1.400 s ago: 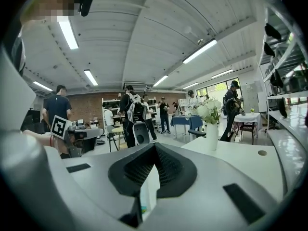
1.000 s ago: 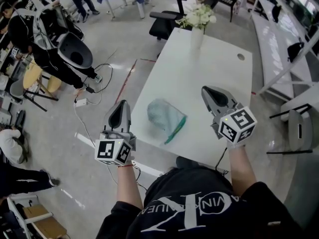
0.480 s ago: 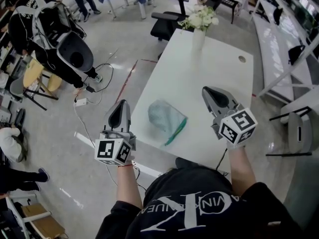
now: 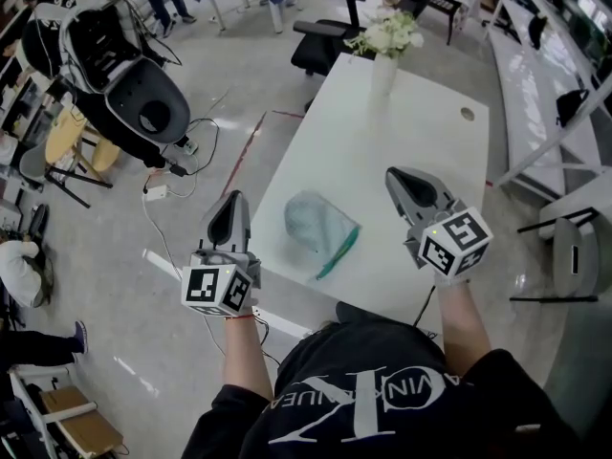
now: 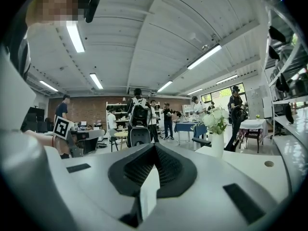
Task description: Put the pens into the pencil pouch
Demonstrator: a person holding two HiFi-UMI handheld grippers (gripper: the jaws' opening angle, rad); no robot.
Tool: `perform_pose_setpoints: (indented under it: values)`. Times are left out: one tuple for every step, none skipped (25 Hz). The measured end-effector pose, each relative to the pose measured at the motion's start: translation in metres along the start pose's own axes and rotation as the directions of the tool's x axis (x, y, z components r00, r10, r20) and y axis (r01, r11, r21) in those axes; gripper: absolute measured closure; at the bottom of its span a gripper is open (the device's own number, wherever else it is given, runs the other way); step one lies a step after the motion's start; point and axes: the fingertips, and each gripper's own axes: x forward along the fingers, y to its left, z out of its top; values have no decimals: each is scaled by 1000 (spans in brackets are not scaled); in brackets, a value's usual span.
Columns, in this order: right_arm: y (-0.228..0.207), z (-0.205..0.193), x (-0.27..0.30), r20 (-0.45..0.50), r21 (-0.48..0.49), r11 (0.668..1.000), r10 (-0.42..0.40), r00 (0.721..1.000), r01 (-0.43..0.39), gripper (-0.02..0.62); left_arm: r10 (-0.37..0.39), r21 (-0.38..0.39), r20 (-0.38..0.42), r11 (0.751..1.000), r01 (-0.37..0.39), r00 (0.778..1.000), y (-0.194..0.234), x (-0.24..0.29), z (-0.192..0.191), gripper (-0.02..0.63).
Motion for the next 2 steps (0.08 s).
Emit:
perform_pose_setpoints:
  values:
    - [0, 0, 0, -1, 0, 1000, 2, 1000, -2, 586, 1, -2, 0, 1000, -1, 1000, 0, 0, 0, 601]
    - [1, -1, 1, -3, 0, 1000, 5, 1000, -5, 586, 3, -4, 0, 1000, -3, 1000, 1, 0, -1, 601]
